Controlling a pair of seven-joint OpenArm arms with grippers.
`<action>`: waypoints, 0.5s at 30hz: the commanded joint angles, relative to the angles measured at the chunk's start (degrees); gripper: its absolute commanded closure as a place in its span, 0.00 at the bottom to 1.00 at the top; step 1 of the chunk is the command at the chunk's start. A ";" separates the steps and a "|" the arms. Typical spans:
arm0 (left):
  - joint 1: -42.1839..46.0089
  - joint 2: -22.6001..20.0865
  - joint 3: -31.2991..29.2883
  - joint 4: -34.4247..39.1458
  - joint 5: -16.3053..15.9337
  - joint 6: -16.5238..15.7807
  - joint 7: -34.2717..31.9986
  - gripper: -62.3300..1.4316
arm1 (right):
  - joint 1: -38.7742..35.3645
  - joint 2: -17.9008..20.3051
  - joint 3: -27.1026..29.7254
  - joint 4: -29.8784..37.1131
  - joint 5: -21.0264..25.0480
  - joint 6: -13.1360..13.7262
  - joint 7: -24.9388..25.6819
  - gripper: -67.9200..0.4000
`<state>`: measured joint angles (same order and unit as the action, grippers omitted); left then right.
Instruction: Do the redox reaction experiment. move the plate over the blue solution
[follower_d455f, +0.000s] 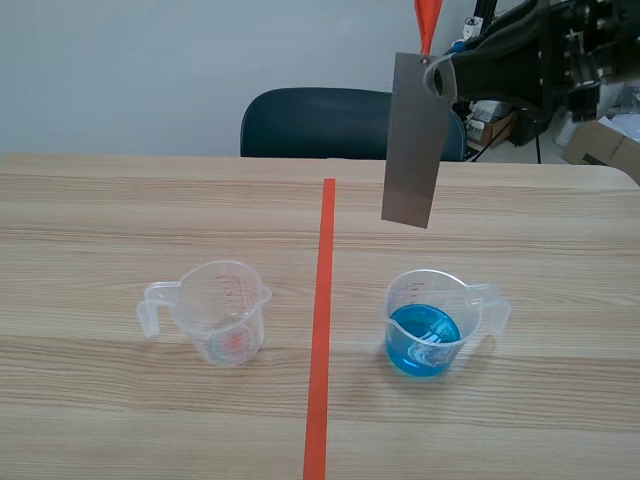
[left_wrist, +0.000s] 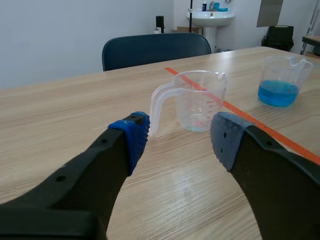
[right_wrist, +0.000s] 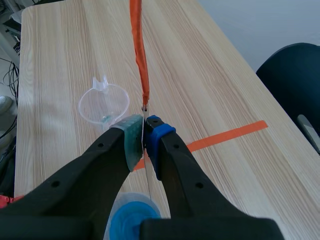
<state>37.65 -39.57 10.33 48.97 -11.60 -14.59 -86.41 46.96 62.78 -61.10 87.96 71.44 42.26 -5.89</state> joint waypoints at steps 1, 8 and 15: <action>1.20 -1.22 -0.39 1.18 0.00 0.11 -2.62 0.60 | 1.29 2.23 1.16 1.53 1.09 0.46 2.01 0.99; 8.15 -5.33 -5.60 5.35 -0.02 0.33 -2.62 0.94 | -1.51 8.24 1.14 4.81 0.90 0.46 6.67 0.99; 11.43 -11.96 -9.99 8.22 0.02 0.28 -2.62 0.93 | -6.05 10.40 1.14 4.90 -3.06 0.46 11.34 0.99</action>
<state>49.41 -49.89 -0.03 56.97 -11.44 -14.33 -86.43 40.27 72.25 -61.10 92.90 67.92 42.26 3.99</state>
